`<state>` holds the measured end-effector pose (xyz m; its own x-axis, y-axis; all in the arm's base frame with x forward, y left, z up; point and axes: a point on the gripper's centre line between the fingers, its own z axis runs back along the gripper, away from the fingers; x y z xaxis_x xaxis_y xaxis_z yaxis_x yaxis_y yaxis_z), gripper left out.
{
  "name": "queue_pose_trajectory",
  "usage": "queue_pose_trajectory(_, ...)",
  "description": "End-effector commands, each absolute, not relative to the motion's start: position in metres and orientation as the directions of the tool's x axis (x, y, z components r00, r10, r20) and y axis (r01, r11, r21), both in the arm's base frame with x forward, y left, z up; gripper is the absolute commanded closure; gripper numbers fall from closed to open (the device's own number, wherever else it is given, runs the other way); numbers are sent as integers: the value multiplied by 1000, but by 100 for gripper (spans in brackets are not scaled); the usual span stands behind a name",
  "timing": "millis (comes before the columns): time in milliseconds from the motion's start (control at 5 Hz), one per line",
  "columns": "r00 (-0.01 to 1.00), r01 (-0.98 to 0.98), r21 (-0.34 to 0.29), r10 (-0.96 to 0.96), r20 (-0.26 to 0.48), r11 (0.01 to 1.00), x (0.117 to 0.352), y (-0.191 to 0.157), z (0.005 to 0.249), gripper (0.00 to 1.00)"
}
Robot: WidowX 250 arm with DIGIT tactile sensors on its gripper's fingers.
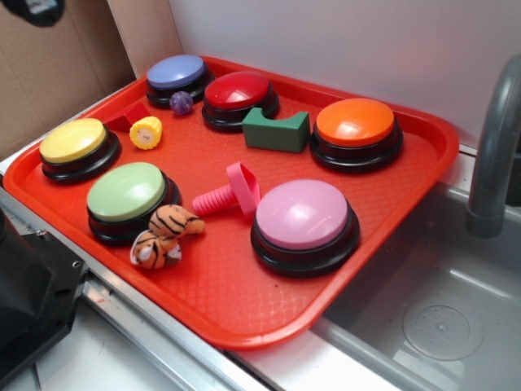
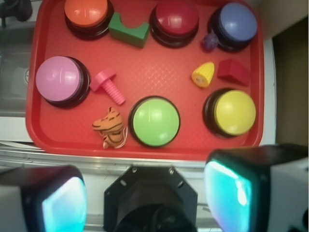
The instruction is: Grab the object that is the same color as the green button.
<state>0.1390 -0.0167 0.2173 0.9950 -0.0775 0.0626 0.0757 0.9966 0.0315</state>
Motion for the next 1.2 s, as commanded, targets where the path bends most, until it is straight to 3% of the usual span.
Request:
queue_pose_trajectory(0, 954, 283, 158, -294, 55, 946, 187, -27, 199, 0)
queue_pose_trajectory(600, 760, 612, 124, -624, 181, 781, 248, -29, 143, 0)
queue_pose_trajectory(1000, 640, 747, 64, -741, 200, 662, 294, -33, 96, 0)
